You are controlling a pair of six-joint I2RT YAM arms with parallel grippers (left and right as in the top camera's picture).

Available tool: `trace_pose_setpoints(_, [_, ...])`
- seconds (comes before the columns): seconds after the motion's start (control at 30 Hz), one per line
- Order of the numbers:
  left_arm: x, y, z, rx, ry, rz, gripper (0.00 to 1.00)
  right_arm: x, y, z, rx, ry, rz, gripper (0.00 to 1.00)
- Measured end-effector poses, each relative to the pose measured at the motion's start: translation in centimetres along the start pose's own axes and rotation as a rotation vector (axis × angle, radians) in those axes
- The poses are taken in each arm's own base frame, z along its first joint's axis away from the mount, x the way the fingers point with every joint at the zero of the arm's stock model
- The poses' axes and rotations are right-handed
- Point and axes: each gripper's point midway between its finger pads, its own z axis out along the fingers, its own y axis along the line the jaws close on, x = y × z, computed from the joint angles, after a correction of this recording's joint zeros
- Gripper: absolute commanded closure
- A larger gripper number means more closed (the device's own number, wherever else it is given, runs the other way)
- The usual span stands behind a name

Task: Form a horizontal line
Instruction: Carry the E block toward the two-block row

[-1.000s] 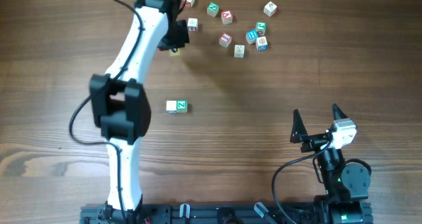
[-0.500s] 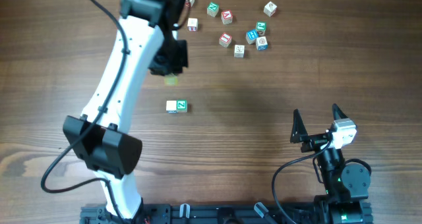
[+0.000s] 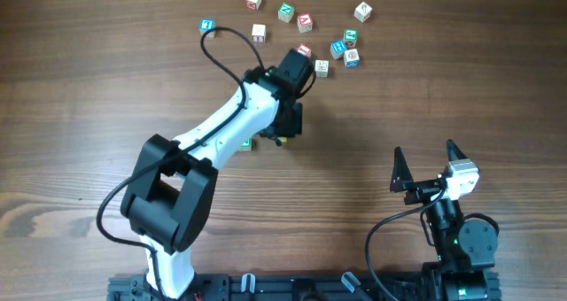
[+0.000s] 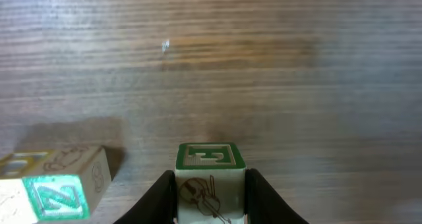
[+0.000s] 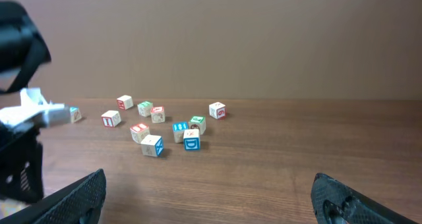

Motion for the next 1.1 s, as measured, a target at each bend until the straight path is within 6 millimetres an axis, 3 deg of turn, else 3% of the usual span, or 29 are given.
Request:
trace_pose_setpoints(0.13, [0.9, 1.4, 1.7, -0.051, -0.001, -0.003, 0.71, 0.0, 0.0, 0.0, 0.000, 0.000, 0.000, 0.00])
trace_pose_setpoints(0.5, [0.7, 2.7, 1.7, -0.122, -0.026, -0.069, 0.66, 0.0, 0.0, 0.0, 0.000, 0.000, 0.000, 0.00])
trace_pose_setpoints(0.7, [0.6, 2.8, 1.7, -0.128, -0.030, -0.072, 0.59, 0.0, 0.0, 0.0, 0.000, 0.000, 0.000, 0.00])
trace_pose_setpoints(0.9, [0.0, 2.7, 1.7, -0.125, -0.057, -0.075, 0.58, 0.0, 0.0, 0.0, 0.000, 0.000, 0.000, 0.00])
trace_pose_setpoints(1.03, [-1.7, 2.8, 1.5, -0.137, -0.136, -0.084, 0.63, 0.0, 0.0, 0.0, 0.000, 0.000, 0.000, 0.00])
trace_pose_setpoints(1.1, [-2.6, 2.4, 1.5, -0.124, -0.176, -0.090, 0.80, 0.0, 0.0, 0.0, 0.000, 0.000, 0.000, 0.00])
